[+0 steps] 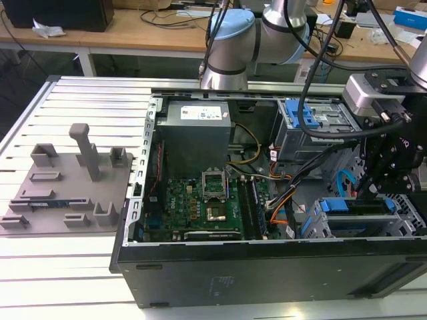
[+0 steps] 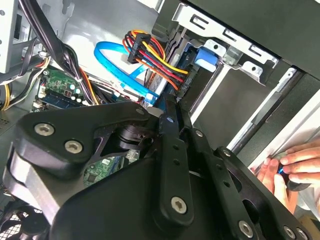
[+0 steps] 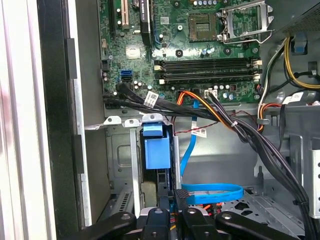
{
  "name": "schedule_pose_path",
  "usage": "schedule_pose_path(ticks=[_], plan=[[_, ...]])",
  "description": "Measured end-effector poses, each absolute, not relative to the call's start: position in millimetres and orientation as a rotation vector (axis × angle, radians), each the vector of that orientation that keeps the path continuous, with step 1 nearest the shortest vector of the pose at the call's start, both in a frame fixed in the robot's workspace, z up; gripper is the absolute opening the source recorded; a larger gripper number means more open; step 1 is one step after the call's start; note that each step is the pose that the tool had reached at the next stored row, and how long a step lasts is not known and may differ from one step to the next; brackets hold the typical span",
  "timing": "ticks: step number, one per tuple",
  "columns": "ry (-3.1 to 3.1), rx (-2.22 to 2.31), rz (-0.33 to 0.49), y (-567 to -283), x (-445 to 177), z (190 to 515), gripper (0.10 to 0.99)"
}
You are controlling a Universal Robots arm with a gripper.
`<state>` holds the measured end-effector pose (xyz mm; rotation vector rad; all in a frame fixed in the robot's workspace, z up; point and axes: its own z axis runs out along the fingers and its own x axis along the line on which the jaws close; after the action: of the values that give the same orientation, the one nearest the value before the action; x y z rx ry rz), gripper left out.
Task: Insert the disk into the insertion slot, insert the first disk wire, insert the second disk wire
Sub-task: 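Insert the second disk wire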
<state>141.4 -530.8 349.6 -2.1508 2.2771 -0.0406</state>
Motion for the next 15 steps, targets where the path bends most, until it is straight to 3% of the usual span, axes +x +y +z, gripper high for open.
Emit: schedule_pose_path(ticks=[15], plan=[[2.278, -2.151, -0.042, -531.0, 143.0, 347.5, 0.161]])
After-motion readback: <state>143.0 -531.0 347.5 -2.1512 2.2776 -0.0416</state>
